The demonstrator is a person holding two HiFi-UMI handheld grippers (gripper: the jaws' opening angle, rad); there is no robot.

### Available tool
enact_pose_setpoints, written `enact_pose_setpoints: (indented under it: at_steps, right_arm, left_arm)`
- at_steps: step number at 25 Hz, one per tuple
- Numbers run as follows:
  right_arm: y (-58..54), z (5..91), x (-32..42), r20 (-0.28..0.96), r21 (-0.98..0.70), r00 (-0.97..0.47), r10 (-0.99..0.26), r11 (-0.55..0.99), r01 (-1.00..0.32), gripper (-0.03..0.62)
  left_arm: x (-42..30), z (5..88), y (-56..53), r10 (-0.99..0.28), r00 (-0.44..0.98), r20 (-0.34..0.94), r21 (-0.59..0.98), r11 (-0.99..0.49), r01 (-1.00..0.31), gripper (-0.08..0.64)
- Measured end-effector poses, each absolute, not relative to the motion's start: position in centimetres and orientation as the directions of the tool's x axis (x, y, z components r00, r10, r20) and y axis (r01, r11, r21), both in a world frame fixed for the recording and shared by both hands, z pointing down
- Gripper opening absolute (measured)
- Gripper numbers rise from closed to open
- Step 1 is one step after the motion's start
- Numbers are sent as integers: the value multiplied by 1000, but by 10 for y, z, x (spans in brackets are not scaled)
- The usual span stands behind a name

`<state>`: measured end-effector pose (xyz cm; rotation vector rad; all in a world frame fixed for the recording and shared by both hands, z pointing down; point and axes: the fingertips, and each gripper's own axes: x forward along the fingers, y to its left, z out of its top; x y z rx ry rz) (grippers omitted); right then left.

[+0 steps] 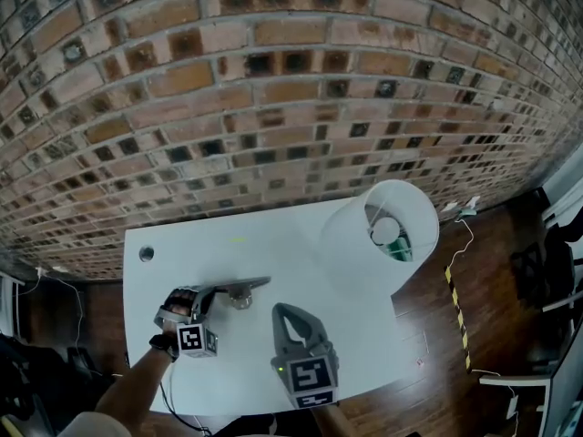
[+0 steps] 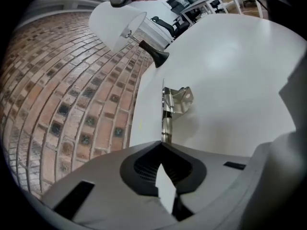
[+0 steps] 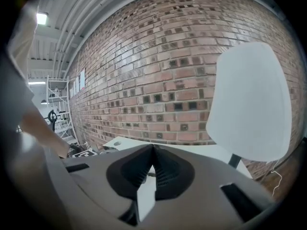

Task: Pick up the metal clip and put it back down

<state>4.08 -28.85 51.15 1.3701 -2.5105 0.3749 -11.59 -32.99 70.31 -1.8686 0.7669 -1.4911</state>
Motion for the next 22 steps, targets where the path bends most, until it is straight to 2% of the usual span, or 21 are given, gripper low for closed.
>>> enact_pose_setpoints:
  at_steps: [4,8,12,15,17,22]
  right_arm:
    - [-292,518,37,339,-111,-533,-775,530,-841,-17]
    - [-293,522,34,346,-123,-541,-767,534,-836,-17]
    - [-295,525,35,349,-125,-534,-770,527,-841,-17]
    - [-295,526,36,352,-125,-529,-773,521,-844,-17]
    - [-295,527,37,354,-125,-525,-774,518,-846,-17]
    - [-294,528,37,356,-119,-519,-777,513,-850,-17]
  left_arm:
    - [-115,706,-325,-734,167,658,-731,-676,-92,21]
    - [-119,709,-327,-771,155,618,-772,-632,-68,18]
    - [-115,716,-320,-726,168,667,-724,-685,-84,15]
    - [-115,716,-320,-734,170,658,-733,-676,-82,16]
    - [-115,717,-320,-732,170,660,-731,-678,-77,51]
    - [-116,717,-316,-724,168,669,-718,-688,-104,83]
